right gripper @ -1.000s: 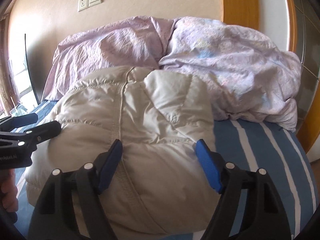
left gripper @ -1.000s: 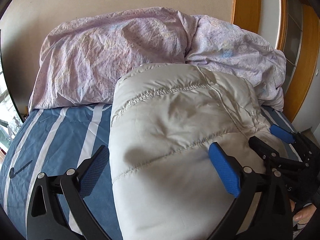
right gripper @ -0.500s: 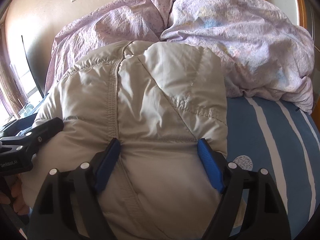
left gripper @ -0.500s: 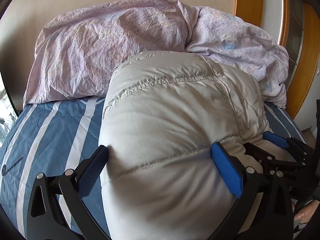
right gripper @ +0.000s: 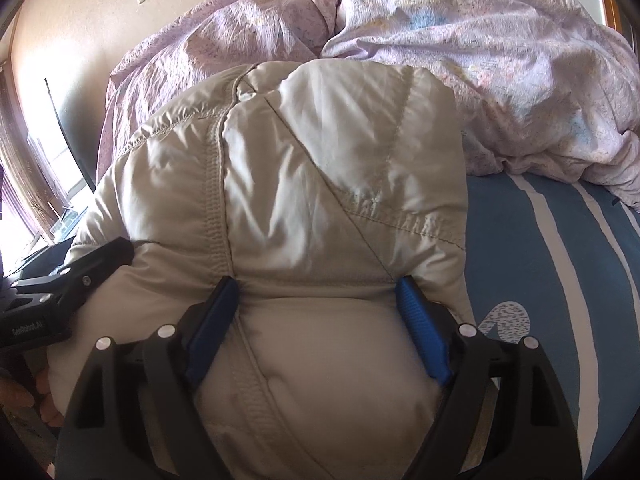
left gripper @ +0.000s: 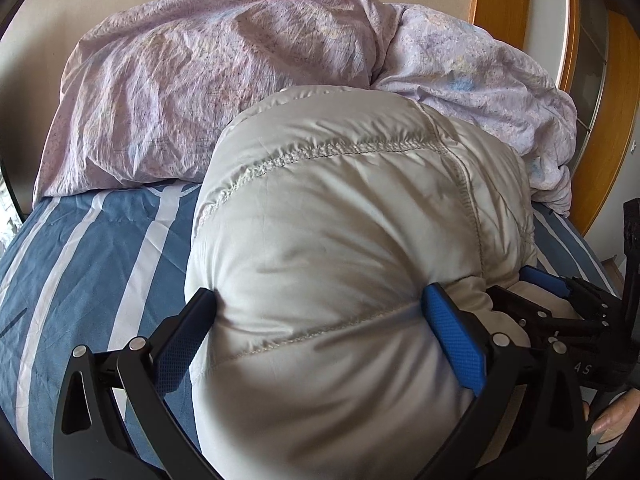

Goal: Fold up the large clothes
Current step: 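Press the open grippers onto the jacket bundle to flatten it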

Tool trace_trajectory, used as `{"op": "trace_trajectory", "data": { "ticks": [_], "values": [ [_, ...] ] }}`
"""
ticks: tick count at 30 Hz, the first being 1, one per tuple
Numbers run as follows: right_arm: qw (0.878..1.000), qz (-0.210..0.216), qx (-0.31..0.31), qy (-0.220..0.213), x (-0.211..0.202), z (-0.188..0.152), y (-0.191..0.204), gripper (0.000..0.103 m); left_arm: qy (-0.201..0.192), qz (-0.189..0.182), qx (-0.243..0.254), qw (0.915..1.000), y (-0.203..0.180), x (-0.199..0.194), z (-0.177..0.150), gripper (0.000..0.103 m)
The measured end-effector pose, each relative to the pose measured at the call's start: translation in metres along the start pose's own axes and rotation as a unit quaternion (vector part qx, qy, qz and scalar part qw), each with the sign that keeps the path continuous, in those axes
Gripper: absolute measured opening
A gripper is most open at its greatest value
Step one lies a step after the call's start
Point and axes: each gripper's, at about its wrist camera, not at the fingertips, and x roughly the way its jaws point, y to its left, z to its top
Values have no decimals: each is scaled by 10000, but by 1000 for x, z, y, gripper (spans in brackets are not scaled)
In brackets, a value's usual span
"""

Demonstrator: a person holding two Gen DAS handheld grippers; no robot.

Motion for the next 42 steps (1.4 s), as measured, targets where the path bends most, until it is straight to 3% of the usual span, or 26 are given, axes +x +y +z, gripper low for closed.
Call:
{"op": "trace_trajectory", "data": {
  "ticks": [6,8,12,16,23,33,42],
  "values": [
    [10000,-36,32,-16,2,0,-1,81,-16,99,51,9999,-2,0,1,102],
    [9999,-99,115,-58,-10,4,1,76,33,69,3,10000,0,-10,8,102],
    [9975,-234,192,-644,-37,34,5,75,-122,443,108,9989,3,-17,28,102],
    [9984,-416,254,-272,-8,56,4,75,-68,534,153,9984,7,-3,43,102],
    [9984,-422,376,-93,24,46,-8,85,247,179,-283,9991,13,25,40,102],
    [9979,-201,615,-63,44,42,-23,88,147,522,-217,9983,3,39,32,102],
    [9979,-315,526,-206,-7,19,-17,84,-60,448,-269,9986,6,5,24,102]
  ]
}}
